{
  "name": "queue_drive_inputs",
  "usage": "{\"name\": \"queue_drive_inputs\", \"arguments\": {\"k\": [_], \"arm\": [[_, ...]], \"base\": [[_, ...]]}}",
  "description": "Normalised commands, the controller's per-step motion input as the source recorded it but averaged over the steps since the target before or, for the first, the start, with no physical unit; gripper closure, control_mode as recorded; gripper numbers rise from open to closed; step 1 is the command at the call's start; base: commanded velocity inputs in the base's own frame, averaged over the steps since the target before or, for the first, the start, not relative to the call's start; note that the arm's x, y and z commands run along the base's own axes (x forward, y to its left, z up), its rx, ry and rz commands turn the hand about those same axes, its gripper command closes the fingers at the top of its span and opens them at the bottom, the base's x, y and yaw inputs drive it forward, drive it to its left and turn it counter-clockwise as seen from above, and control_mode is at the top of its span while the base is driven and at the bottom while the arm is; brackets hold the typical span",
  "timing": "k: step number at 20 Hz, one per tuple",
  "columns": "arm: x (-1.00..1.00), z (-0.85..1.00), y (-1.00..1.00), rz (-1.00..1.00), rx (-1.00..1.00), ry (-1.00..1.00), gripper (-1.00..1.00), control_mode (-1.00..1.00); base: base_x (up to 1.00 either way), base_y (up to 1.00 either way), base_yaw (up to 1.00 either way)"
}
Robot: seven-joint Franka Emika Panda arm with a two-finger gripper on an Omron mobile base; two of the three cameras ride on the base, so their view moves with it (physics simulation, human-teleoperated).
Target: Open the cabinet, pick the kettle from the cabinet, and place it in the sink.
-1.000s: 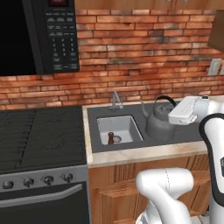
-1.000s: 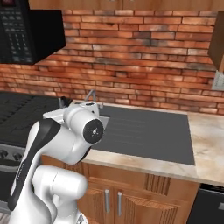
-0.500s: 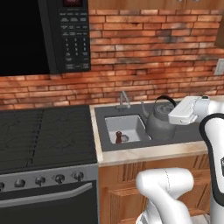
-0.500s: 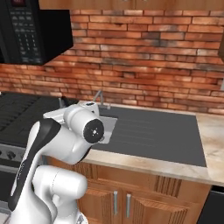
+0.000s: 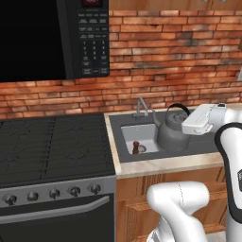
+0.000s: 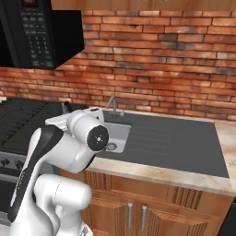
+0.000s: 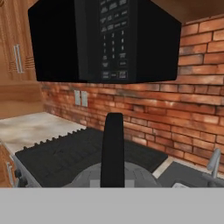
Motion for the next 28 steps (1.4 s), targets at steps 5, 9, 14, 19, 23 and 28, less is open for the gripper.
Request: {"name": "queue_drive_inputs", "arguments": {"k": [5,9,14,19,23,28], "arm": [[0.0,0.0,0.0,0.0,0.0,0.0,1.0,1.0],[0.0,0.0,0.0,0.0,0.0,0.0,1.0,1.0],[0.0,0.0,0.0,0.0,0.0,0.0,1.0,1.0],[0.0,0.0,0.0,0.0,0.0,0.0,1.0,1.0],[0.0,0.0,0.0,0.0,0.0,0.0,1.0,1.0],[0.0,0.0,0.0,0.0,0.0,0.0,1.0,-1.0]], "base": [[0.0,0.06,0.0],[0.0,0.0,0.0],[0.0,0.0,0.0],[0.0,0.0,0.0],[0.0,0.0,0.0],[0.0,0.0,0.0]]}}
